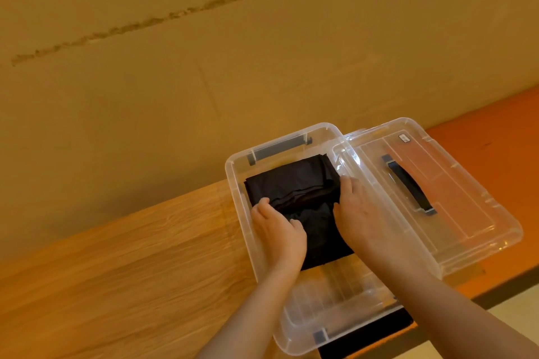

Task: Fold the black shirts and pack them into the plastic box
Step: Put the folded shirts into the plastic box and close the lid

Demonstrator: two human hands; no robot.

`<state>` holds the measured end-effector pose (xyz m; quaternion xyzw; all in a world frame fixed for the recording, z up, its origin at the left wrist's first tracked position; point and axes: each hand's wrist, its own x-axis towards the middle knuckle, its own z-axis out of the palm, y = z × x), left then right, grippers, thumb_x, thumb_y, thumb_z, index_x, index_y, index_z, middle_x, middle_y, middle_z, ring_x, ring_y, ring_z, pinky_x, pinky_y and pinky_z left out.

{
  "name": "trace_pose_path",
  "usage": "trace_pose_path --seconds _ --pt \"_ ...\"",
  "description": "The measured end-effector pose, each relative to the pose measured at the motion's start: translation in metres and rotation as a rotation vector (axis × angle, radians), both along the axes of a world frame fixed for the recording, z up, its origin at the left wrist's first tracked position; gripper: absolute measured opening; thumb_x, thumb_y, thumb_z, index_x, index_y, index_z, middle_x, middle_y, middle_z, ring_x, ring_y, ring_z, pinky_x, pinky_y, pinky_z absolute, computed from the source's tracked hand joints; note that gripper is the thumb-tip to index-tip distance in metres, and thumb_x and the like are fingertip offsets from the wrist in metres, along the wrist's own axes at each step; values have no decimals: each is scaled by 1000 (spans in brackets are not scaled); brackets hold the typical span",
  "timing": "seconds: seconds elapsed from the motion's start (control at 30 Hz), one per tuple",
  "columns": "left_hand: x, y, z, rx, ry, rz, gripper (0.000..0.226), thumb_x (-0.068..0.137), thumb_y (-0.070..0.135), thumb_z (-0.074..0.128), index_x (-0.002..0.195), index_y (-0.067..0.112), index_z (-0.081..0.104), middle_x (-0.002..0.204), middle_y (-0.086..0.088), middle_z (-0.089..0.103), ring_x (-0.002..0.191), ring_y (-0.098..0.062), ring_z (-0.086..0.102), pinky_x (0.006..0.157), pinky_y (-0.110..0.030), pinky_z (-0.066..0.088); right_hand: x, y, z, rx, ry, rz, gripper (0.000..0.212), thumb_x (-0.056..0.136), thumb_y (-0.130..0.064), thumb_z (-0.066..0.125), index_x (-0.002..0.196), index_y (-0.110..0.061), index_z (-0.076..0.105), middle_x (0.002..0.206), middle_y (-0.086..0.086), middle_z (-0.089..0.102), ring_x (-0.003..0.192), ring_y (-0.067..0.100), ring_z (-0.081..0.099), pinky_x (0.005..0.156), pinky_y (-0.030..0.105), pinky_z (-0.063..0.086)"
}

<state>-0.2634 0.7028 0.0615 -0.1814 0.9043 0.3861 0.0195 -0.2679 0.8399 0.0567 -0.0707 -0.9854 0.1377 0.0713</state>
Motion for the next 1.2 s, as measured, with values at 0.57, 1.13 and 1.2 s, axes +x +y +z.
trace_pose_path --seconds 0.57,1.13,1.2 --pt "17 -5 -34 -628 -435 -822 64 102 51 14 138 28 -33 151 1 -39 139 -20 -33 113 -39 -18 16 9 -50 104 -567 288 112 40 -70 -50 137 -16 -30 158 2 -20 145 14 -18 110 29 -17" --pt "-55 4 -7 -848 -351 -1017 101 91 59 49 151 12 -17 158 -11 -21 147 -30 -15 120 -45 -2 -18 3 -9 73 -470 343 66 100 -29 39 153 -15 2 160 6 -7 147 21 -8 118 37 -1" --pt "-62 9 6 -910 -313 -1077 94 92 58 49 153 11 -4 161 -12 -8 148 -30 -4 120 -45 3 -14 4 1 38 -417 346 60 100 -29 39 152 -13 13 161 7 -2 147 22 -5 118 37 1"
